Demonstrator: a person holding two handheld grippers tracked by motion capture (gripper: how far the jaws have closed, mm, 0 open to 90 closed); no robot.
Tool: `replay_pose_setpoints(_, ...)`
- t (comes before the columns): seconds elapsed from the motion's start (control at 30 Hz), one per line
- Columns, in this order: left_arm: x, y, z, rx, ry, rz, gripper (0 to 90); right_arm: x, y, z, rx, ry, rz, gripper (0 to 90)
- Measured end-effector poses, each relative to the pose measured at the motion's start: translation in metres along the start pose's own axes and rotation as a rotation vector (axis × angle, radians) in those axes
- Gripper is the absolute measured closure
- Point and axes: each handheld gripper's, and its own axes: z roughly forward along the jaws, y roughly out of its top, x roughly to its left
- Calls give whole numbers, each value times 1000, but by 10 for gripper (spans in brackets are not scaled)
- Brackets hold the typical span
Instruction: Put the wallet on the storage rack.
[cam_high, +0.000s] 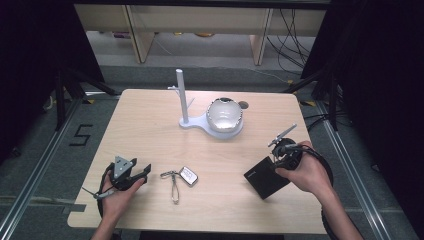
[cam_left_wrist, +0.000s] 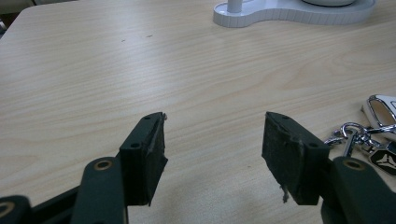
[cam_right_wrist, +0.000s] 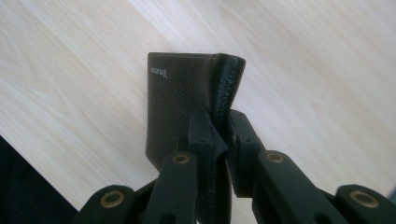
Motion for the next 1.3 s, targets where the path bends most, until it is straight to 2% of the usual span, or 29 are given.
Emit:
replay_pose_setpoints(0.03, 0, 0, 0, 0, 0, 0, 387, -2, 1, -1, 0, -8, -19, 827)
replay_pose_setpoints(0.13, 0, 0, 0, -1, 1, -2, 386, -7, 4, -4, 12, -8, -24, 827)
replay_pose_setpoints(0.23, 0, 0, 0, 1, 4, -1, 386, -14, 9, -8, 31, -11, -81, 827)
replay_pose_setpoints(0.33, 0, 0, 0, -2, 3, 0, 385, -20, 13, -8, 62, 11, -131, 826)
replay_pose_setpoints(0.37, 0, 0, 0, 0, 4, -1, 386, -22, 15, -8, 74, 3, -239, 823)
replay_pose_setpoints(0.4, 0, 0, 0, 1, 4, -2, 385, -20, 16, -9, 80, 23, -281, 823)
replay_pose_setpoints(0.43, 0, 0, 0, 1, 4, -2, 385, -19, 17, -10, 89, 64, -339, 827)
replay_pose_setpoints(0.57, 0, 0, 0, 1, 3, -4, 384, -16, 23, -11, 102, 112, -416, 834)
replay_pose_setpoints(0.63, 0, 0, 0, 1, 3, -3, 384, -15, 24, -10, 112, 117, -426, 834)
replay_pose_setpoints(0.67, 0, 0, 0, 1, 2, -3, 384, -13, 24, -10, 116, 105, -411, 834)
replay_pose_setpoints(0.73, 0, 0, 0, -1, 1, -5, 383, -16, 26, -9, 113, 120, -435, 834)
replay_pose_setpoints(0.77, 1, 0, 0, 0, 0, -4, 383, -16, 26, -9, 114, 114, -421, 833)
replay_pose_setpoints(0.9, 0, 0, 0, 1, 2, -3, 383, -19, 29, -9, 107, 110, -435, 833)
replay_pose_setpoints(1.03, 0, 0, 0, -1, 2, -2, 384, -20, 32, -11, 111, 90, -418, 833)
replay_pose_setpoints(1.17, 0, 0, 0, 2, 2, -2, 383, -23, 36, -13, 115, 87, -435, 833)
replay_pose_setpoints(1.23, 0, 0, 0, 2, 2, -3, 383, -25, 39, -14, 100, 80, -451, 833)
replay_pose_setpoints(1.27, 0, 0, 0, 1, 2, -4, 383, -25, 40, -15, 95, 61, -453, 833)
replay_pose_setpoints(1.3, 0, 0, 0, 1, 2, -5, 383, -25, 41, -16, 99, 69, -456, 833)
